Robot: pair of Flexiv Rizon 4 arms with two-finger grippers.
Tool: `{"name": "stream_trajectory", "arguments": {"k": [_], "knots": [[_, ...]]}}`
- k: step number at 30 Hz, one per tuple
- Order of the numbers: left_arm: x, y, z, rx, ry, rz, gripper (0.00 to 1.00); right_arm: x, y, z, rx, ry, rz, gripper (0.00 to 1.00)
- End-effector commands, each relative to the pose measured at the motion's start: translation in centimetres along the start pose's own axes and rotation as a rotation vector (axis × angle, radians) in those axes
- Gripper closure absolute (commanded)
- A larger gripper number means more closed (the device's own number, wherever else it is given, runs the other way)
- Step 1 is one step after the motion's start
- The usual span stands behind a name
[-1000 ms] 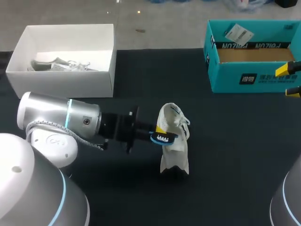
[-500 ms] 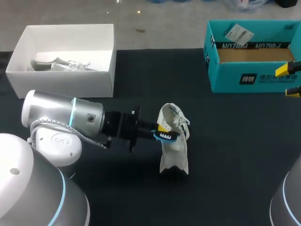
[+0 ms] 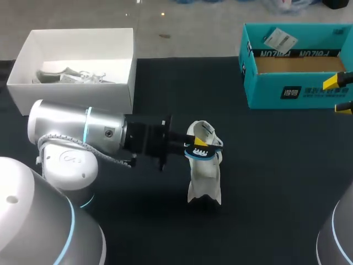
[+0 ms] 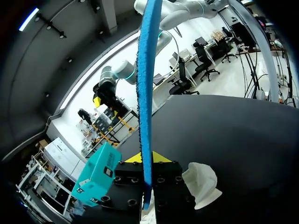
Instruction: Take the shoe out of the shoebox, open the shoe tongue, remove and reinsert the insole, then place the shoe into the shoebox
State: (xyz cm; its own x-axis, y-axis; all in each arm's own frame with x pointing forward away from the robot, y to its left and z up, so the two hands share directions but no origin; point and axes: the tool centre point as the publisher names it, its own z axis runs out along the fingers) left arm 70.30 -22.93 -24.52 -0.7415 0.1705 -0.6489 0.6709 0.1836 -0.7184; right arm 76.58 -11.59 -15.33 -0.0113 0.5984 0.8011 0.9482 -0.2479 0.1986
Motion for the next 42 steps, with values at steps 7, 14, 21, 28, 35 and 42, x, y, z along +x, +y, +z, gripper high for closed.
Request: {"name": "stream_trajectory", "arguments": {"k": [7, 14, 21, 28, 35, 42], "knots": [[-0.1, 1.5, 2.9, 0.027, 0.028, -0.047, 1.0, 0.0, -0.1, 0.0, -0.001, -0.003, 0.001, 0.0], [1.5, 2.7, 4.9, 0.012, 0.102, -0.108, 1.0, 0.0, -0.1, 0.0, -0.001, -0.003, 0.001, 0.0], [2.1, 3.3, 4.9, -0.003, 0.1, -0.121, 1.0, 0.0, -0.1, 0.0, -0.001, -0.003, 0.001, 0.0], [2.6, 4.2, 4.7, -0.03, 0.11, -0.142, 1.0, 0.0, -0.1, 0.0, -0.001, -0.003, 0.001, 0.0], [1.6, 2.0, 3.7, -0.014, 0.078, -0.102, 1.0, 0.0, -0.1, 0.0, -0.001, -0.003, 0.001, 0.0], [0.9, 0.1, 3.0, 0.008, 0.038, -0.082, 1.0, 0.0, -0.1, 0.0, -0.001, -0.003, 0.001, 0.0]]}}
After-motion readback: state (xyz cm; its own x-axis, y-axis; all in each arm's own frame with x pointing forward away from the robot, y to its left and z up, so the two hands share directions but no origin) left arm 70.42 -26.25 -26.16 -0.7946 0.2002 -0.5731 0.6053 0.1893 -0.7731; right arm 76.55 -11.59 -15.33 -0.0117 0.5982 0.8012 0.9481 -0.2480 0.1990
